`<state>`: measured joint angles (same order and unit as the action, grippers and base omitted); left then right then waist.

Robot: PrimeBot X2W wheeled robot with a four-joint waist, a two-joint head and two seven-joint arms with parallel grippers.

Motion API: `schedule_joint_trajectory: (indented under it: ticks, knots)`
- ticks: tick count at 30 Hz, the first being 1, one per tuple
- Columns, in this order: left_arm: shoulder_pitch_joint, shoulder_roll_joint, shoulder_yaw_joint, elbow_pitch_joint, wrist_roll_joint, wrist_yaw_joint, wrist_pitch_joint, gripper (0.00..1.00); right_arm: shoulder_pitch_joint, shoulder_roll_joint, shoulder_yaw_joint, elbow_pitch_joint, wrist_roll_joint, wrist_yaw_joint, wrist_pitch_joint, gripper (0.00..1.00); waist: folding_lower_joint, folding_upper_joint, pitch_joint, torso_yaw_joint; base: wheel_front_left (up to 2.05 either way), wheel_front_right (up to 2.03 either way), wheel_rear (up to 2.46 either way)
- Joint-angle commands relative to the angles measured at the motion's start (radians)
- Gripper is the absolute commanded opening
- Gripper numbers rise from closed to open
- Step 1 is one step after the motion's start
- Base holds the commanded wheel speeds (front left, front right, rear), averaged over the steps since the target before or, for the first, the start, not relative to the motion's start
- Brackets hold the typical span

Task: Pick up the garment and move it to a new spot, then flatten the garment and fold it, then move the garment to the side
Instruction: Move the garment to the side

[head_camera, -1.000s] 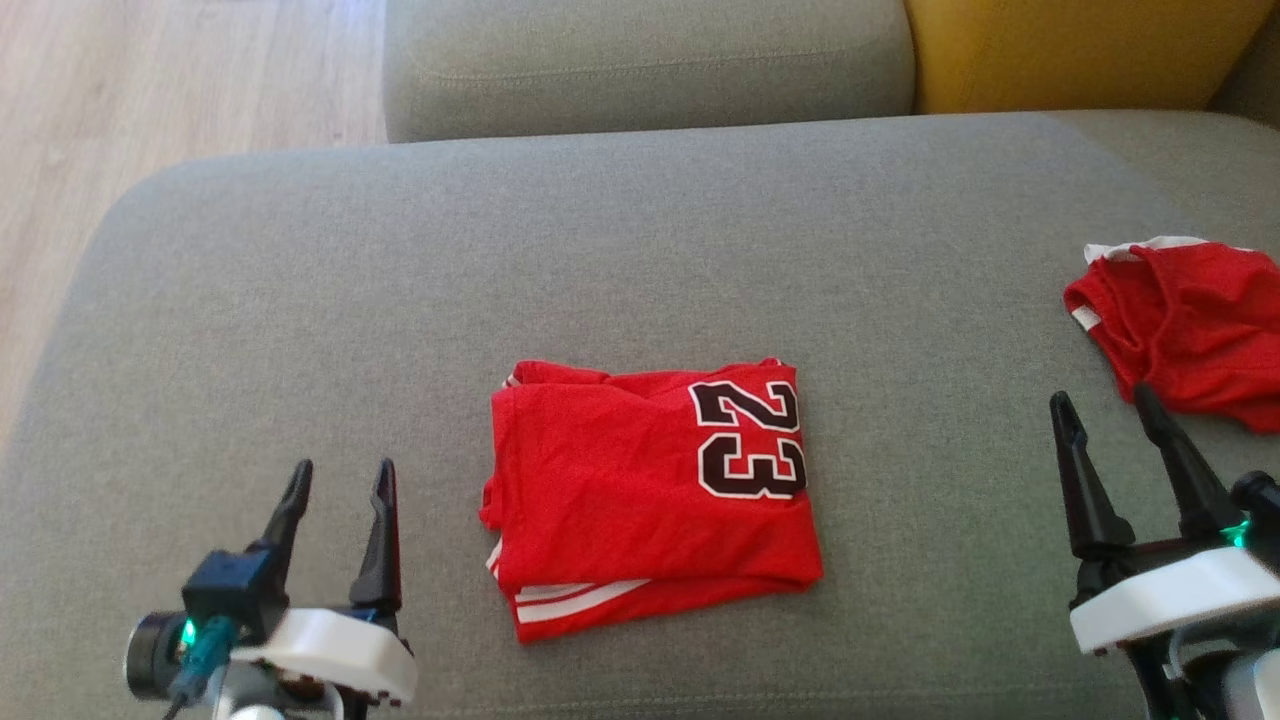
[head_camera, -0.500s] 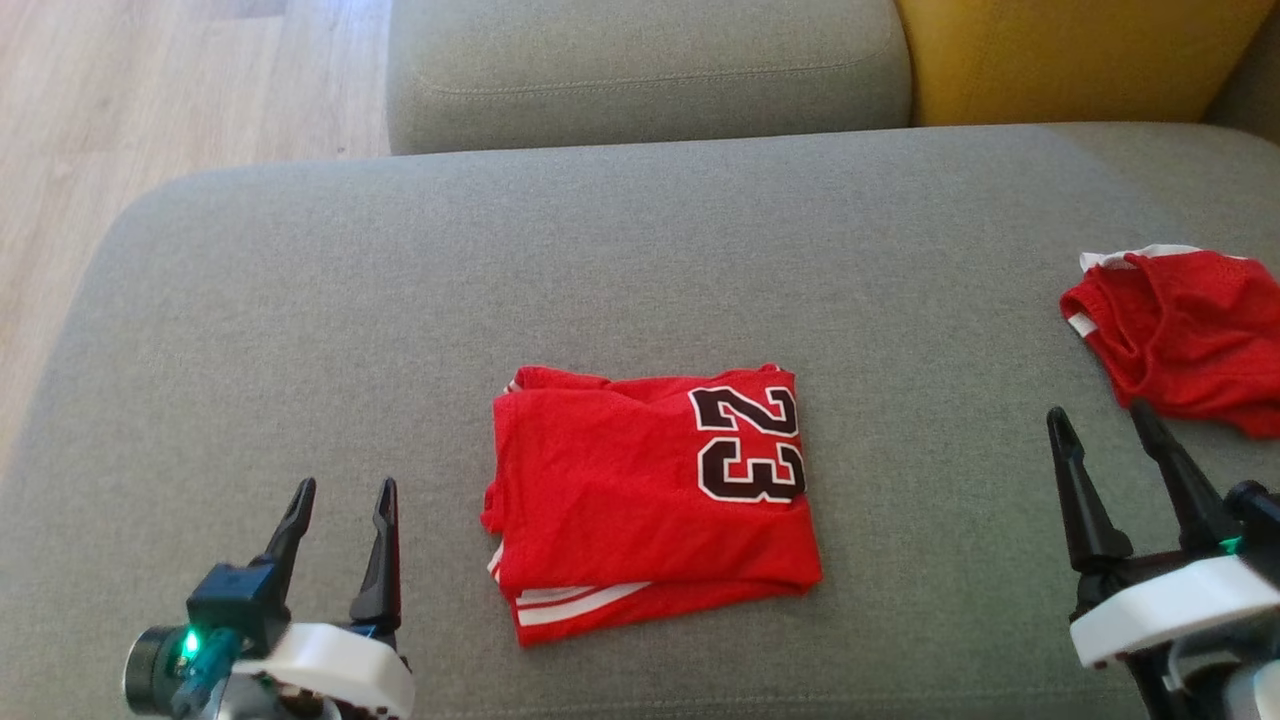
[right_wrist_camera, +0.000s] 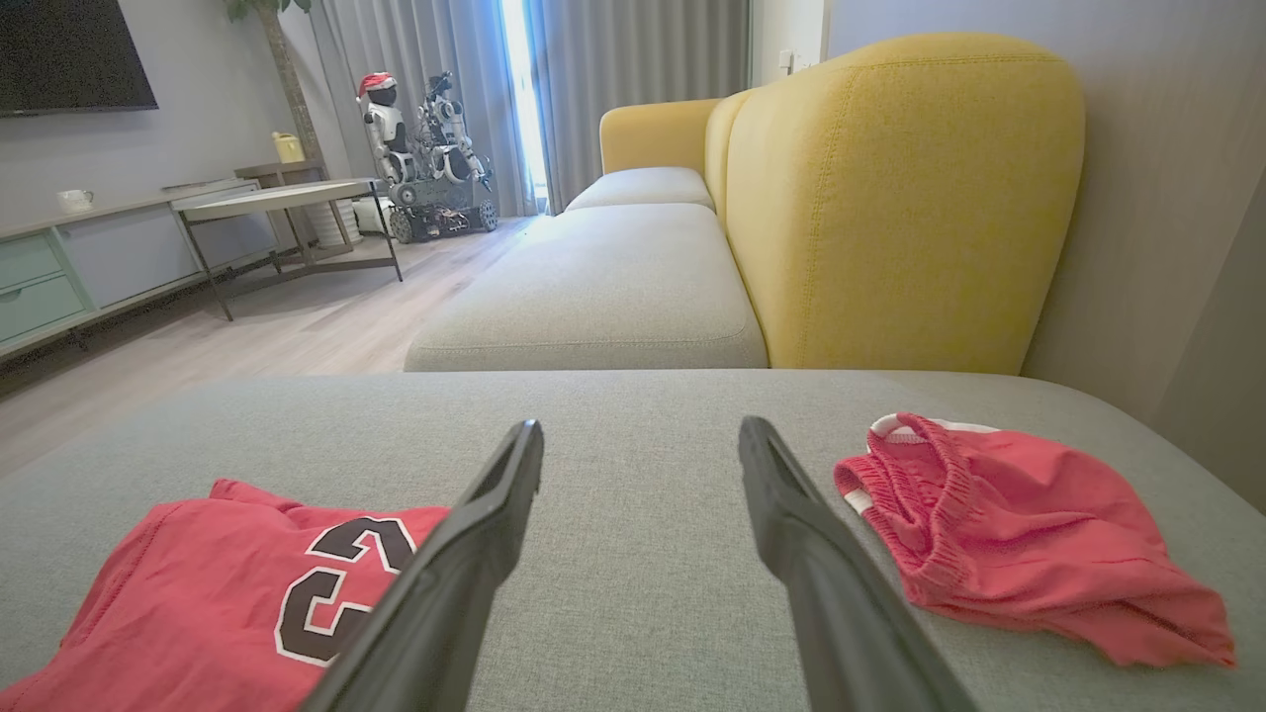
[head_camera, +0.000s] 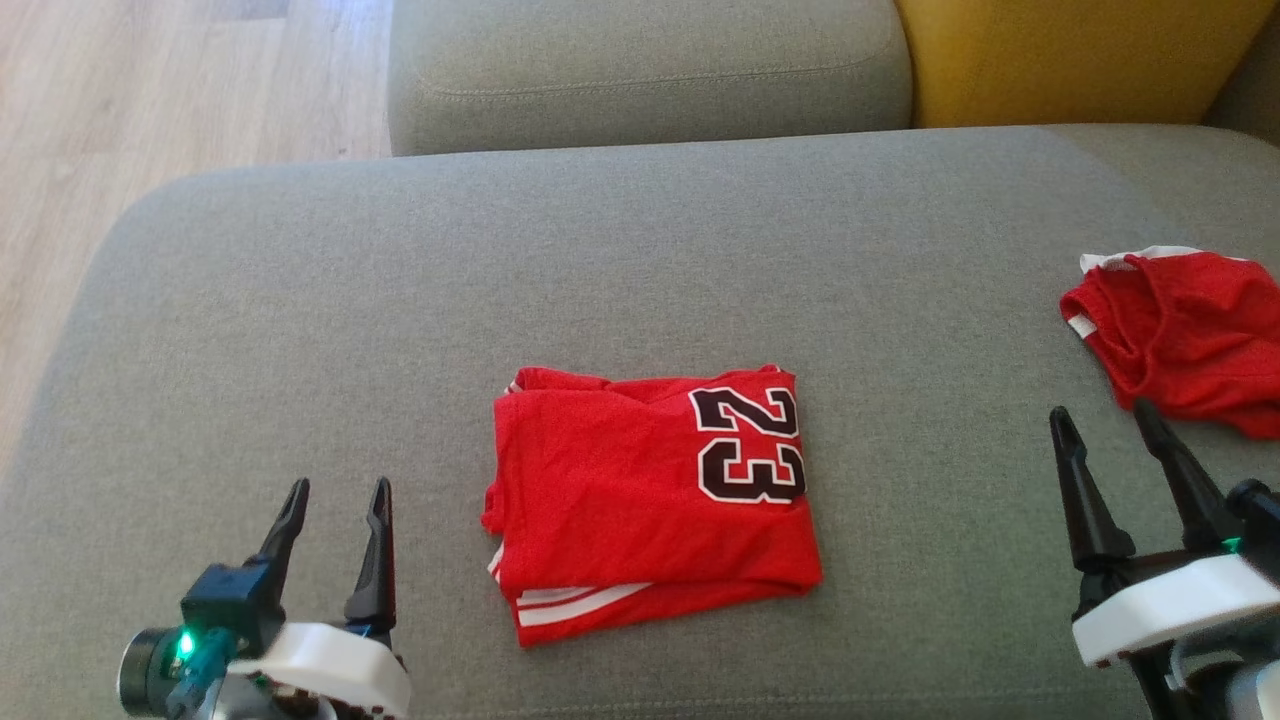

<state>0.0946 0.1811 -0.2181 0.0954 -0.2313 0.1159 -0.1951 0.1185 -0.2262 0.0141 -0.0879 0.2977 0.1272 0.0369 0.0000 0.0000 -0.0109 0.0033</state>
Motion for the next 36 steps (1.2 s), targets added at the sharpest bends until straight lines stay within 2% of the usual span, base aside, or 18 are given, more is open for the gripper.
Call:
schedule_joint_trajectory:
  ticks: [1, 13, 21, 28, 36]
  knots:
    - [-0.050, 0.017, 0.033, -0.038, -0.002, 0.007, -0.010, 1.00, -0.023, -0.009, 0.010, -0.038, -0.005, 0.003, 0.001, 1.00, 0.0000, 0.0000, 0.000, -0.001, 0.00, 0.00, 0.00]
    - [-0.063, 0.025, 0.029, -0.036, -0.009, 0.008, -0.013, 1.00, -0.025, -0.010, 0.004, -0.029, 0.004, 0.003, 0.003, 1.00, 0.0000, 0.0000, 0.007, 0.010, 0.00, 0.00, 0.00]
    - [-0.122, 0.022, 0.006, -0.056, 0.002, 0.001, -0.015, 1.00, -0.049, -0.015, 0.004, -0.018, 0.008, 0.003, 0.019, 1.00, 0.0000, 0.0000, 0.074, 0.073, 0.00, 0.00, 0.00]
    - [-0.218, -0.001, -0.025, -0.045, 0.013, -0.016, -0.035, 1.00, -0.119, -0.026, 0.102, 0.059, 0.015, 0.003, 0.033, 1.00, 0.0000, 0.0000, 0.153, 0.150, 0.00, 0.00, 0.00]
    - [-0.289, -0.035, -0.049, -0.010, 0.018, -0.031, -0.057, 1.00, -0.193, -0.035, 0.223, 0.230, 0.032, 0.003, 0.087, 1.00, 0.0000, 0.0000, 0.211, 0.200, 0.00, 0.00, 0.00]
